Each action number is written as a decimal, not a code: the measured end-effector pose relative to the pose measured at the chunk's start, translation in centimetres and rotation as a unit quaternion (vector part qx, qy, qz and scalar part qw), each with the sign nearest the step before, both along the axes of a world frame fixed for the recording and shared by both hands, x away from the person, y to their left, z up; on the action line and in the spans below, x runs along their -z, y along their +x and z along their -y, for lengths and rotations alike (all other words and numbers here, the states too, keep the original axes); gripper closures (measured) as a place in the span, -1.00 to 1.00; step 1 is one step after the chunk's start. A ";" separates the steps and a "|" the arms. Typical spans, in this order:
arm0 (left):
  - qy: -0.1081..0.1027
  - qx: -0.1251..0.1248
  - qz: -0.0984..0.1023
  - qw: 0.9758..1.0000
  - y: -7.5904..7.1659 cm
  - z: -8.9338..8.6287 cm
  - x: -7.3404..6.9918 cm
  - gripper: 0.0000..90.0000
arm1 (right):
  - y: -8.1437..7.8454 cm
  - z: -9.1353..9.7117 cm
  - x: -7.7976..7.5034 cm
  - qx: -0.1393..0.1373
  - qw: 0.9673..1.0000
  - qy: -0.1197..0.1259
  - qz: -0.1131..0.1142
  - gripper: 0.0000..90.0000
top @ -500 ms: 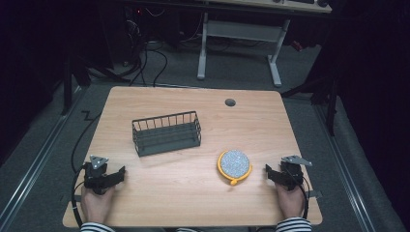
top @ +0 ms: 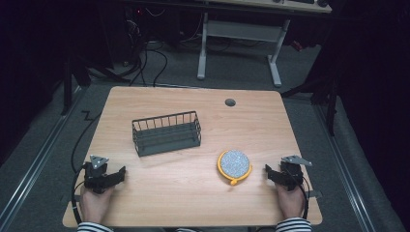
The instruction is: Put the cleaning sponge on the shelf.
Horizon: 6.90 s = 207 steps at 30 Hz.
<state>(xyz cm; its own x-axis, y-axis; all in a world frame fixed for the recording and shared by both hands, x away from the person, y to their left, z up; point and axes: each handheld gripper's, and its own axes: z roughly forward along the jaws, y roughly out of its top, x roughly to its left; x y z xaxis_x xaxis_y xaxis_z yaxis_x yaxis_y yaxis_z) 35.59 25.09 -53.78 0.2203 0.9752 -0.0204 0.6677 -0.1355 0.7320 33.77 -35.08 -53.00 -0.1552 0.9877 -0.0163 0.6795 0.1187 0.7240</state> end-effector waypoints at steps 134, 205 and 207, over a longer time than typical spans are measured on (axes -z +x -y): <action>0.000 0.118 -0.010 0.993 10.1 10.5 -9.0 0.44 | -0.2 -0.1 0.0 -0.013 1.000 0.000 -0.001 -0.36; -0.082 0.088 0.034 0.992 2.0 3.1 -7.7 -0.18 | -0.2 -0.2 0.0 -0.020 1.000 -0.001 -0.001 -0.36; -0.088 0.082 0.030 0.992 1.6 2.7 -7.0 -0.18 | -0.2 -0.2 0.0 -0.020 1.000 -0.001 -0.001 -0.36</action>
